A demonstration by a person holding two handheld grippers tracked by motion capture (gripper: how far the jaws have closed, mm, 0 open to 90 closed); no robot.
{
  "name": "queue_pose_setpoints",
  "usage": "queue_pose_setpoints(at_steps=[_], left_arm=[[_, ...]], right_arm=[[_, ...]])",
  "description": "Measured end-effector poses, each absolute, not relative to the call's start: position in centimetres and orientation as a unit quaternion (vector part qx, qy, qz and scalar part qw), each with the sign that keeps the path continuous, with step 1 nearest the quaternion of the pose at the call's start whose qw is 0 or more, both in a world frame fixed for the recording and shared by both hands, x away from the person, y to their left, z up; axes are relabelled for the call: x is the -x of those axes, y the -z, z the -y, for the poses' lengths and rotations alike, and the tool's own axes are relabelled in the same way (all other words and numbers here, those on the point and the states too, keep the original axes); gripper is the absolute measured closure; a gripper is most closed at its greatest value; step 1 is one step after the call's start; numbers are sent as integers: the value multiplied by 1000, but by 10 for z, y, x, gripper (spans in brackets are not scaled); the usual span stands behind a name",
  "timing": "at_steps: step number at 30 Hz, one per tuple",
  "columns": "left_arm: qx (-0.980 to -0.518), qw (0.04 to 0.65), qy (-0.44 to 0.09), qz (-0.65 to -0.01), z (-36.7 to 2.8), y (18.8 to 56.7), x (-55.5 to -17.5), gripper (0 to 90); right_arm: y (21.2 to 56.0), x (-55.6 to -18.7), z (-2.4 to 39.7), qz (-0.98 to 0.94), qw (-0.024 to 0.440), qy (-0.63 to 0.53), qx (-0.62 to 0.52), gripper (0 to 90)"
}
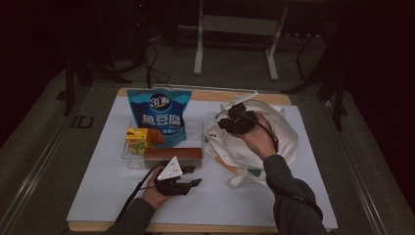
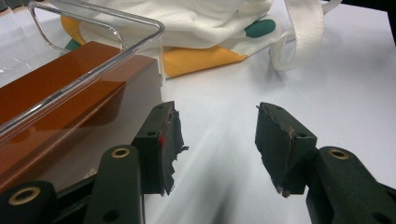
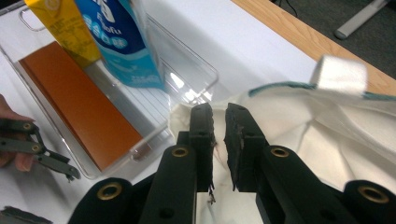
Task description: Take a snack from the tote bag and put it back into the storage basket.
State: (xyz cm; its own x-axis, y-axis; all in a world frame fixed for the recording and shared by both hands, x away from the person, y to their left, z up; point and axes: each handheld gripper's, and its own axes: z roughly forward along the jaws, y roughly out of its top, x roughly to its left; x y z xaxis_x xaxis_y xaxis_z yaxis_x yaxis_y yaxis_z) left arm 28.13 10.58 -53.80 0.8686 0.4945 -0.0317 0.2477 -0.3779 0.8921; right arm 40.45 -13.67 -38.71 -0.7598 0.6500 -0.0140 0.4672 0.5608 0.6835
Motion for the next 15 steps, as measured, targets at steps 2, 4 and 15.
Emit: queue_pose_setpoints(at_steps=[2,4,15], left_arm=[[-821,510,-121,-226,-106,538,-281,479],[-821,510,-121,-226,-106,538,-281,479],[-822,509,-121,-225,-106,538,-282,478]], right_arm=[[387,-404,141,-873,136,-339,-323,812],[388,-404,145,-873,136,-337,-325,812],[393,-406,164,-871,144,-322,-341,812]])
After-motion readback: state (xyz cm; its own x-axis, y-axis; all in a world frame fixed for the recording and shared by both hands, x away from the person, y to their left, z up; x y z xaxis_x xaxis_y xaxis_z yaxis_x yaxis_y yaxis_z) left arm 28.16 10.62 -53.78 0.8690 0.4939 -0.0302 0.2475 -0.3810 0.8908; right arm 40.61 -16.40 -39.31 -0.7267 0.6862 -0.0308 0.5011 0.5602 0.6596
